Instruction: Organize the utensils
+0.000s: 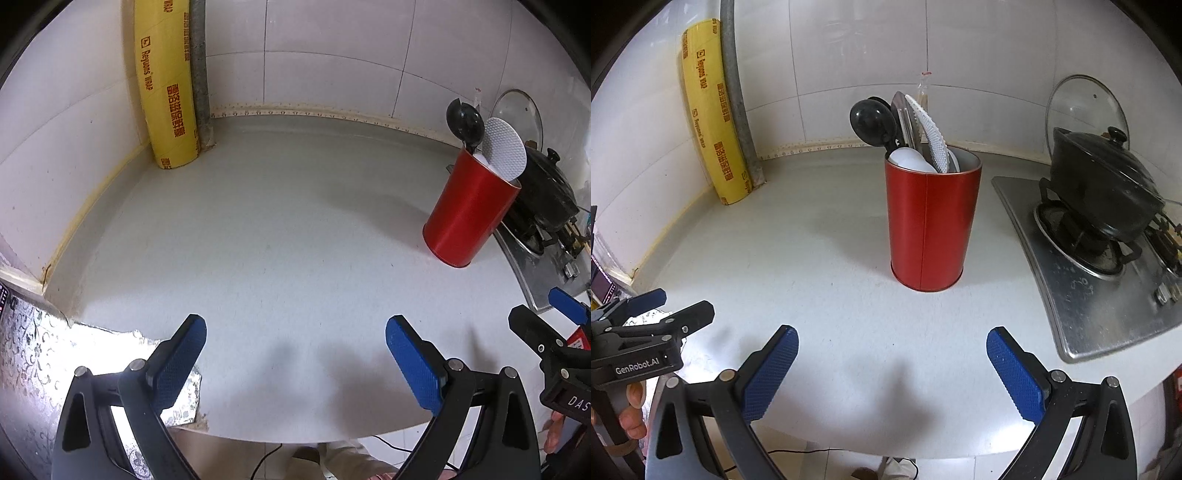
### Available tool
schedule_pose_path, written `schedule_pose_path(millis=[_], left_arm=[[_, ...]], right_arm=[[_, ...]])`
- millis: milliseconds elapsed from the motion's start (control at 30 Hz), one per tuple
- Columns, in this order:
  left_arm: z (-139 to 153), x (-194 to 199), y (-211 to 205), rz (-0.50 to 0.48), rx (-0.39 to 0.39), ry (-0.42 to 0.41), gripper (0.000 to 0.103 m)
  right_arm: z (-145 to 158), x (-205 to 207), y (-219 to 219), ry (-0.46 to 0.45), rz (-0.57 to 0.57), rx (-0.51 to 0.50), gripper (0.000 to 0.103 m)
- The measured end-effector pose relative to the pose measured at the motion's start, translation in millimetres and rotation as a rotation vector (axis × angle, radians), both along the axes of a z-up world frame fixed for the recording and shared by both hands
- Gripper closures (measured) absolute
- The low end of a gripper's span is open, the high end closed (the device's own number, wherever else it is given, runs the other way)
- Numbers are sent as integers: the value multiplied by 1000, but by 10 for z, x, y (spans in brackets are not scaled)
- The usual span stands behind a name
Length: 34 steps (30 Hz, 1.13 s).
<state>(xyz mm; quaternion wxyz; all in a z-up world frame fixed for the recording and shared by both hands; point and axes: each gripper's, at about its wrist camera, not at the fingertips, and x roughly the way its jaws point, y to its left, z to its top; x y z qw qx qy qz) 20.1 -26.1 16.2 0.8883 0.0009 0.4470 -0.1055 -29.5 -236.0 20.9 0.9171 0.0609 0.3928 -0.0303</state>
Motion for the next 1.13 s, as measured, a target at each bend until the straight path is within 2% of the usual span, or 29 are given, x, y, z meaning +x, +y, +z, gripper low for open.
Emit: schedule_pose_path(millis=[867,1133], left_arm=[[-34,-110,100,-17,48,29,5],[25,-166,101,-31,33,-4,5]], right_arm=[[42,-252,57,3,-76,-17,0],[67,-322,67,2,-85,-28,0]])
